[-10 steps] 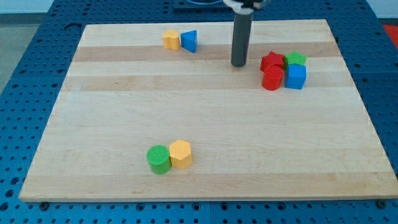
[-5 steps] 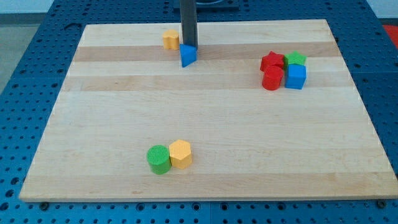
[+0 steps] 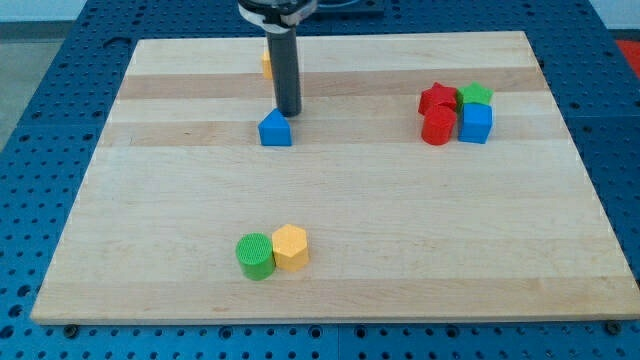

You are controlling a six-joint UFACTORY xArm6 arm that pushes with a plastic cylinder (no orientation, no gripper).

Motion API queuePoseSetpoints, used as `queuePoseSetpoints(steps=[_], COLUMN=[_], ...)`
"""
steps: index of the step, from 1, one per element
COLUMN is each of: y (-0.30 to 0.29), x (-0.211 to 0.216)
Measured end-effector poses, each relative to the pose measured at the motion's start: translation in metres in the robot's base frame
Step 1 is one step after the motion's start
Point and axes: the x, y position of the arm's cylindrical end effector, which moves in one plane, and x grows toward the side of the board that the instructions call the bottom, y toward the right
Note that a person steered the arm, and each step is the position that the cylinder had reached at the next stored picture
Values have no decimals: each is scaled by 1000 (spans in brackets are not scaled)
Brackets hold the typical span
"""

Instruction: Push the blue triangle closer to yellow hexagon

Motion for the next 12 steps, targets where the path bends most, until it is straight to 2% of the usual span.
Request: queuePoseSetpoints(steps=[1,3,5,6,8,9,10,12], y=[-21,-22,-4,-5,-8,7,24,26], x=[1,44,125,107,42,36,42,100])
